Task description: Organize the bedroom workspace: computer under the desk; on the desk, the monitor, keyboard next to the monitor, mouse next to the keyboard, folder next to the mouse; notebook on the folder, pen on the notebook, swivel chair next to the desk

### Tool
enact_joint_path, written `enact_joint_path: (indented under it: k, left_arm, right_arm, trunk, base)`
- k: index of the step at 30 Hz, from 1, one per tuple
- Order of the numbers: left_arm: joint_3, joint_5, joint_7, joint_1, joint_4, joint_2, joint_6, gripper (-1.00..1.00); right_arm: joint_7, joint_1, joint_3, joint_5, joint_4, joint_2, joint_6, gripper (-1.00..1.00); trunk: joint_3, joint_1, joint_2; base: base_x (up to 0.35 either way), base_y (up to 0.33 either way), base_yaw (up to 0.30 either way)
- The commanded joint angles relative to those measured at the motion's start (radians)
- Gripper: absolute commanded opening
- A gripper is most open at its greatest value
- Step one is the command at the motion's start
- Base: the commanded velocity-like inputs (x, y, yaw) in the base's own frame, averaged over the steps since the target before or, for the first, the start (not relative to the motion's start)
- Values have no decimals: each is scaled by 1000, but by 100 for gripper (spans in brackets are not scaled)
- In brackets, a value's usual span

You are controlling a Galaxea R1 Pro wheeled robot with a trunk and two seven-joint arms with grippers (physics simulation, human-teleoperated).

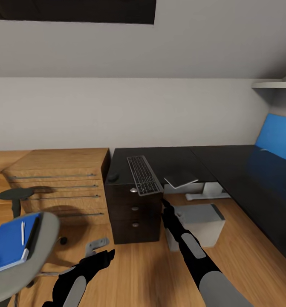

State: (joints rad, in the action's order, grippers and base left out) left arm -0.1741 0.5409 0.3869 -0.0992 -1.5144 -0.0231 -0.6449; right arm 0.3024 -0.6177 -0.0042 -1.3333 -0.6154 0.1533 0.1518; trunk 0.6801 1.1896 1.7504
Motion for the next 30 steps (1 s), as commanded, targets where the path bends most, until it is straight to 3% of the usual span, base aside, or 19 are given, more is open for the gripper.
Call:
enact_joint_path:
  k: [1,30]
  left_arm:
    - [-1,10,10,-1,-1,0,-2,100]
    - [-1,11,9,-1,0,0,-2,100]
  right_arm:
    - [2,-1,0,-10,0,0,5,100]
    - [1,-1,1,-10,2,0,6,100]
  trunk:
    - [1,0,0]
    - [1,0,0]
  base:
    - [101,0,0]
    - [150,13,0]
